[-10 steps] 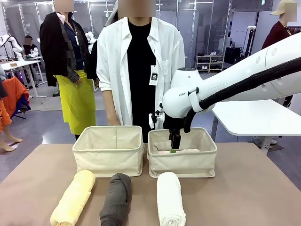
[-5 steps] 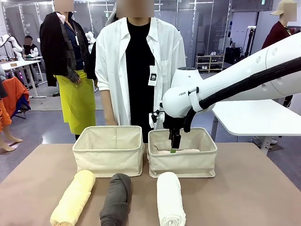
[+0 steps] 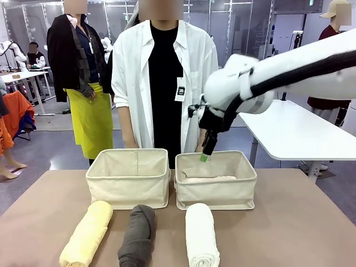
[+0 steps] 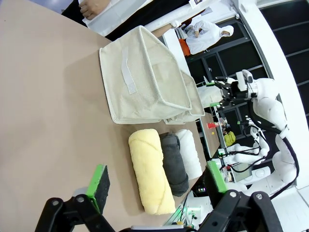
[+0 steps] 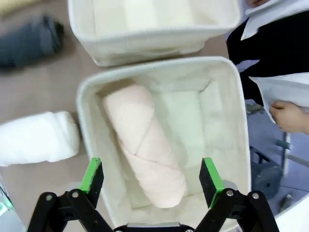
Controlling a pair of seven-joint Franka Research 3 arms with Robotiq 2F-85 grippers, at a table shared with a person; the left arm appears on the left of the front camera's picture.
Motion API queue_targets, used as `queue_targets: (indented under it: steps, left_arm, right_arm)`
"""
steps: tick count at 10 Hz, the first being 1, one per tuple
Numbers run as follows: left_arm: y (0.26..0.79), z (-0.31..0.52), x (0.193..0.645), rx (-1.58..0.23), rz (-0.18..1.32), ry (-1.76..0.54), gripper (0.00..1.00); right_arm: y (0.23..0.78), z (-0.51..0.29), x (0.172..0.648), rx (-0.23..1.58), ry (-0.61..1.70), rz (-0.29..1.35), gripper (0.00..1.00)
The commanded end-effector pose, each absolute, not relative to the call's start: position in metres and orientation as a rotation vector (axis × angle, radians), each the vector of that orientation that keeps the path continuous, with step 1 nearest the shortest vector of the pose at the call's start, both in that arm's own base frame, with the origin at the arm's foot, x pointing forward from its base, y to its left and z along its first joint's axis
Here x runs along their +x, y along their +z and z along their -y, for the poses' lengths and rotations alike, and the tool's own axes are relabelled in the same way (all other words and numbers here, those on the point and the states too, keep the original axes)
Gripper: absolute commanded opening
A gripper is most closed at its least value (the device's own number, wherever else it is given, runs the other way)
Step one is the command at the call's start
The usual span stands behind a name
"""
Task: Divide the towels into two baskets.
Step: Pick up one hotel-folded towel from the bottom of the table and place it in the Fabric basket indicated by the person.
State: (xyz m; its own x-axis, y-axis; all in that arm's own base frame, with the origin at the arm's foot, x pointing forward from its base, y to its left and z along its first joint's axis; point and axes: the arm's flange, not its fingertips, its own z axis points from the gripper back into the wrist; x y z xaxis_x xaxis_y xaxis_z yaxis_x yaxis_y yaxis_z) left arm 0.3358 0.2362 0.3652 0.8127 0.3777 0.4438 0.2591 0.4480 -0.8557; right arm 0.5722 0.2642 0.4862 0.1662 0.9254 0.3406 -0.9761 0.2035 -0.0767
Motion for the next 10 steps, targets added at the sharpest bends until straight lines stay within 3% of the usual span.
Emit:
queue_targets:
  steps: [1,4,7,8,10]
  left_arm:
    - [0.367,-0.237,0.335,-1.129,0.661,0.081,1.00]
    - [0.367,-0.237,0.335,-1.129,0.661,0.081,1.00]
    - [0.367,-0.237,0.335,-1.129,0.661,0.081,1.00]
    - [0.367,-0.237,0.335,-1.129,0.661,0.081,1.00]
    - [0.367,-0.237,0.335,-1.129,0.661,0.081,1.00]
  right_arm:
    - [0.481,-0.217,0.529,0.366,1.231,0.356,1.00]
    - [0.457,-0.123,0.476,0.652,0.942,0.405,1.00]
    - [0.436,-0.033,0.466,0.976,0.744,0.432,1.00]
    - [0.419,-0.040,0.461,0.988,0.755,0.516,1.00]
    - [0.372,0.044,0.428,1.170,0.656,0.505,1.00]
